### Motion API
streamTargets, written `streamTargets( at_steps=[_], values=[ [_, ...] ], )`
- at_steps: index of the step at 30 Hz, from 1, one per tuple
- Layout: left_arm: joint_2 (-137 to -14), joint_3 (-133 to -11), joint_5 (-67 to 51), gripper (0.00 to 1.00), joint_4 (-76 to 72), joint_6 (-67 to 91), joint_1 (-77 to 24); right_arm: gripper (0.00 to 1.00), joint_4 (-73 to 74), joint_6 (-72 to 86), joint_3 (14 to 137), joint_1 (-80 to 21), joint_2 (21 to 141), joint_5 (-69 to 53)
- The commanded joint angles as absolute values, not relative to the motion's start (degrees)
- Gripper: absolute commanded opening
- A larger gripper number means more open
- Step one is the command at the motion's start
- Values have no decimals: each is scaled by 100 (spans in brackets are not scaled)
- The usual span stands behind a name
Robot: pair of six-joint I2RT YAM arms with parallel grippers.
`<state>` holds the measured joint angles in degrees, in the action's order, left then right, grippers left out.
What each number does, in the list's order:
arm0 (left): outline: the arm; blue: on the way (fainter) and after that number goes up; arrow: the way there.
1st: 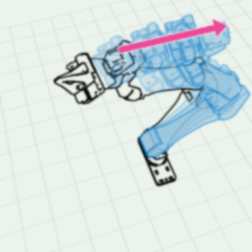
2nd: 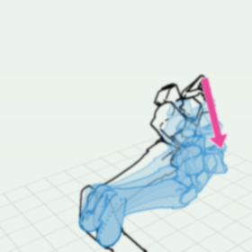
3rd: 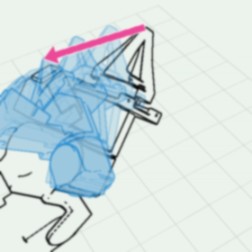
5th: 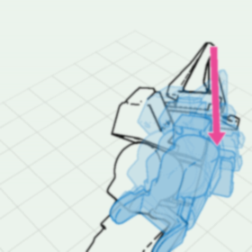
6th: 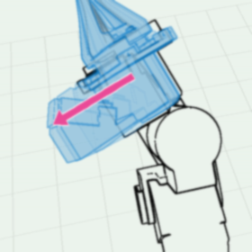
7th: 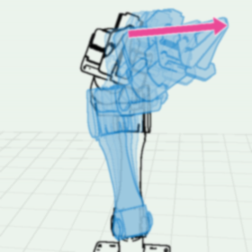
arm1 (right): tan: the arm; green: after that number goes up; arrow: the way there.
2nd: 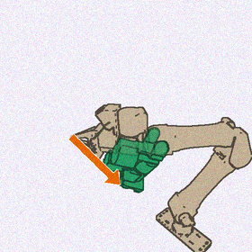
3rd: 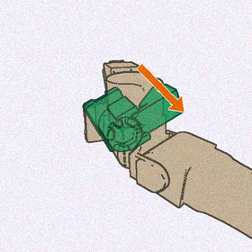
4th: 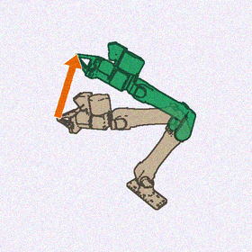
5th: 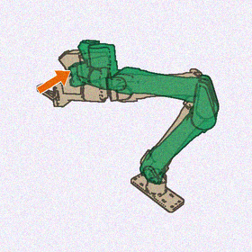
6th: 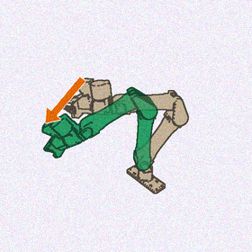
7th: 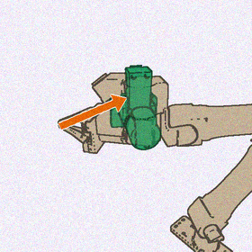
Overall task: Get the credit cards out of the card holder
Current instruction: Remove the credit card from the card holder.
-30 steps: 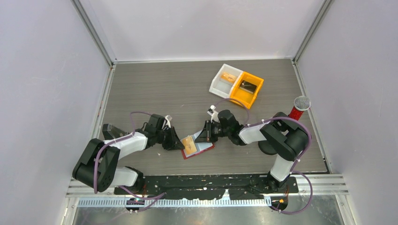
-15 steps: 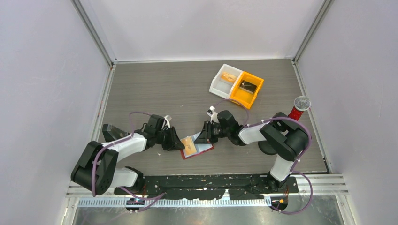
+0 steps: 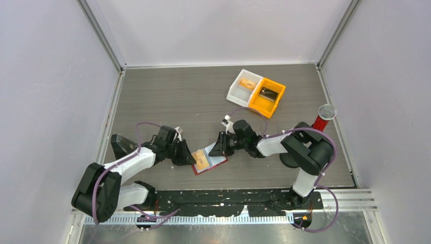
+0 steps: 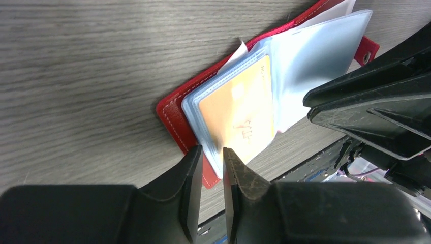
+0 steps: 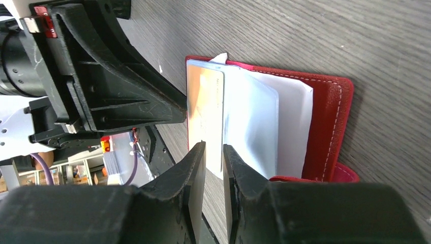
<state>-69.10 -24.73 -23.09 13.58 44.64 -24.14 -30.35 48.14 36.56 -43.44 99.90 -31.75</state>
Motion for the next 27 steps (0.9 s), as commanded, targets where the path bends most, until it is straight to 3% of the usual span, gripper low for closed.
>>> streamTargets(
  at_steps=[1, 7, 12, 27],
  values=[
    [-6588, -2669, -2070, 24, 1801, 4269, -2426, 26, -2865, 4655, 3895, -4422, 9810, -2956],
    [-6545, -2648, -1875, 6, 1959, 4229, -2426, 29, -2387, 4416, 4096, -4552, 9630, -2683],
    [-6653, -2594, -1937, 0, 1769, 4211, -2426, 31, -2231, 4366, 4281, -4713, 9724, -2606],
    [-7221, -2457, -2037, 0, 1294, 4254, -2426, 32, -2071, 4227, 4418, -4772, 10144, -2483]
  ],
)
